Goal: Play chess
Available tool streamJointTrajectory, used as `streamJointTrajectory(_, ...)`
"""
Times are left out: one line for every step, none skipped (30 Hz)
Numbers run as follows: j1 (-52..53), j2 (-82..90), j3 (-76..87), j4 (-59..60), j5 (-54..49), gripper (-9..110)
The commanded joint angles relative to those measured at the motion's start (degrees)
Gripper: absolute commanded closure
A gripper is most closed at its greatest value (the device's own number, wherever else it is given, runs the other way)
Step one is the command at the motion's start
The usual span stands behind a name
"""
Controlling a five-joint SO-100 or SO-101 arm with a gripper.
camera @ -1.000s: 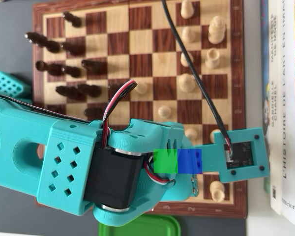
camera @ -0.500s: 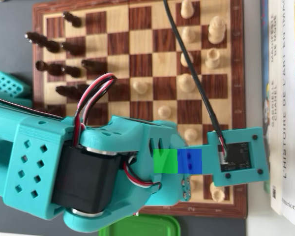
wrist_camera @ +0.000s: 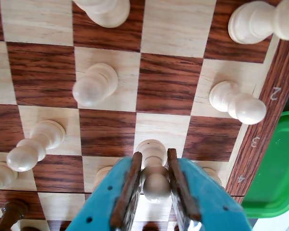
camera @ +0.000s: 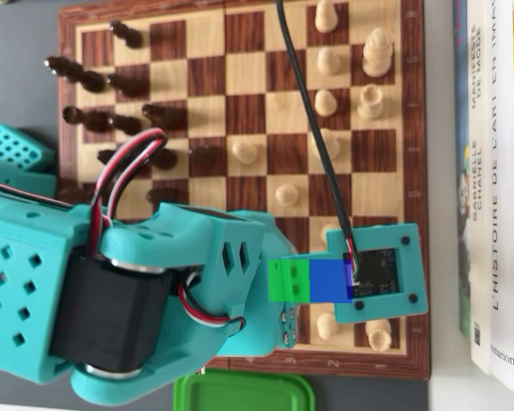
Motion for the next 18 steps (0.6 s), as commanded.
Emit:
streamJointTrajectory(1.9, 3.2, -0.3, -0.6, -0.4, 97)
streamJointTrajectory(2.2, 3.1, -0.3, -0.6, -0.4, 97)
streamJointTrajectory(2.5, 3.0, -0.3, -0.6, -0.4, 97)
streamJointTrajectory(2.6, 3.0, -0.3, -0.6, -0.4, 97)
streamJointTrajectory(2.8, 2.9, -0.3, -0.6, -0.4, 97)
streamJointTrajectory(3.0, 2.9, -0.3, -0.6, -0.4, 97)
streamJointTrajectory(3.1, 2.9, -0.2, -0.6, -0.4, 97)
streamJointTrajectory(3.1, 2.9, -0.2, -0.6, -0.4, 97)
streamJointTrajectory(3.0, 2.8, -0.2, -0.6, -0.4, 97)
streamJointTrajectory(2.8, 2.8, 0.1, -0.6, -0.4, 97)
streamJointTrajectory(2.7, 2.8, 0.6, -0.6, -0.4, 97)
streamJointTrajectory(2.6, 2.8, 1.1, -0.7, -0.4, 97)
streamJointTrajectory(2.5, 2.8, 1.5, -1.5, -0.4, 97)
streamJointTrajectory(2.4, 2.8, 2.1, -2.4, -0.4, 97)
streamJointTrajectory(2.3, 2.8, 2.6, -3.3, -0.4, 97)
streamJointTrajectory(2.3, 2.8, 2.9, -4.0, -0.4, 97)
streamJointTrajectory(2.3, 2.8, 3.0, -4.2, -0.4, 97)
streamJointTrajectory(2.3, 2.8, 3.0, -4.3, -0.4, 97)
